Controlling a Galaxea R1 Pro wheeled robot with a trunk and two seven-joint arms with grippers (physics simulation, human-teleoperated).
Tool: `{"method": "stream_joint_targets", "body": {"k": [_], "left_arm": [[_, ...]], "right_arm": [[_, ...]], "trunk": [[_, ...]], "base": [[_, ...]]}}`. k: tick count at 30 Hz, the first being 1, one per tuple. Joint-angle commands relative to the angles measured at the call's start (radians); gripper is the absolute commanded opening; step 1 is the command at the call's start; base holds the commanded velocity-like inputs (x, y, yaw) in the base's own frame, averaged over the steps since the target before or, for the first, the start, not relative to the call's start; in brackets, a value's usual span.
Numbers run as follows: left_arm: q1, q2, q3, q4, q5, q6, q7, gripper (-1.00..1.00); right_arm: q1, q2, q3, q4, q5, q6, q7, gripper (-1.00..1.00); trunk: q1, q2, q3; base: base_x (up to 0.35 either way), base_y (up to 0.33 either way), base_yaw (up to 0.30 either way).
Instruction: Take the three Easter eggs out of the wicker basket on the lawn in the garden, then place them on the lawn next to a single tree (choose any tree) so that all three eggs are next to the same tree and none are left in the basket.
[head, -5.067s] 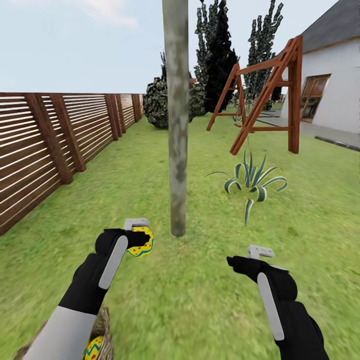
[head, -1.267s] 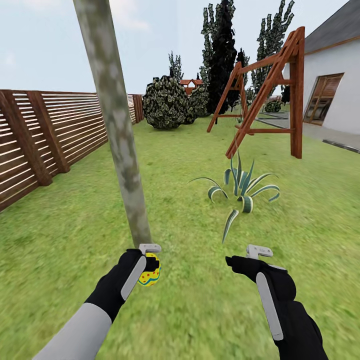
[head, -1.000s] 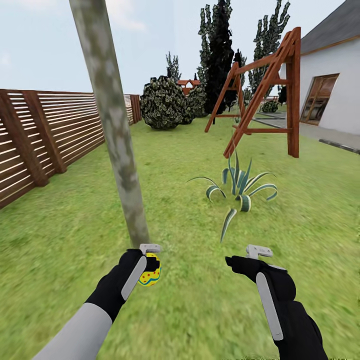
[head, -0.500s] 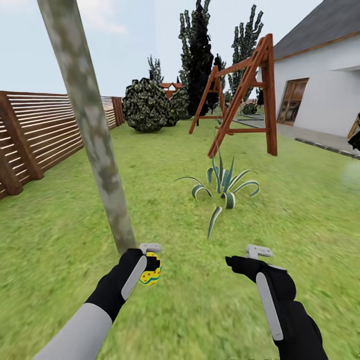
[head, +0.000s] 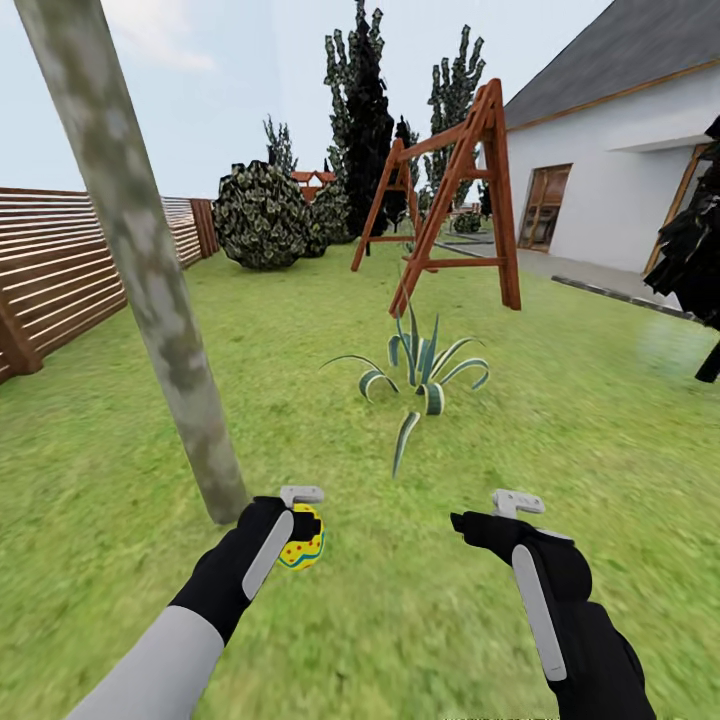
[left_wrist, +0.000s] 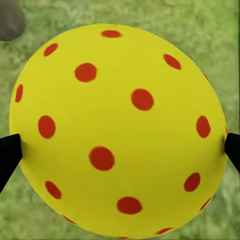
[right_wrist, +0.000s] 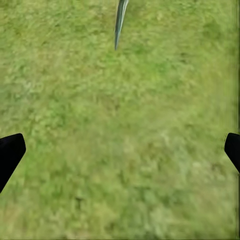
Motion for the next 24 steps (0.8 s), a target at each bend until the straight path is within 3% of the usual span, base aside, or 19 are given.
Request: {"method": "stream_joint_targets", "body": {"k": [1, 6, 12, 17, 24], "left_arm": [[-0.001, 0.0, -0.002, -0.001, 0.01, 0.002, 0.012, -1.0], [-0.001, 0.0, -0.002, 0.0, 0.01, 0.002, 0.016, -1.0], [0.005, 0.007, -0.005, -0.049, 0.01, 0.001, 0.012, -1.0], [0.007, 0.008, -0.081, -0.071, 0.008, 0.002, 0.016, -1.0], [0.006, 0.008, -0.104, -0.069, 0.004, 0.001, 0.017, -1.0]], "right_arm": [[-0.001, 0.001, -0.001, -0.001, -0.011, 0.003, -0.009, 1.0], [0.0, 0.001, -0.001, -0.001, -0.011, 0.003, -0.009, 1.0], [0.0, 0.001, 0.0, -0.001, -0.011, 0.003, -0.009, 1.0], [0.0, 0.001, 0.001, -0.001, -0.011, 0.003, -0.009, 1.0], [0.0, 0.0, 0.001, -0.001, -0.011, 0.002, -0.009, 1.0]], "trunk": [[0.004, -0.008, -0.003], [0.023, -0.043, -0.014], [0.023, -0.043, -0.009], [0.023, -0.043, -0.009], [0.023, -0.043, -0.009]], "base": [[0.0, 0.0, -0.188], [0.0, 0.0, -0.188], [0.0, 0.0, -0.144], [0.108, -0.001, -0.017], [0.29, -0.112, 0.119]]}}
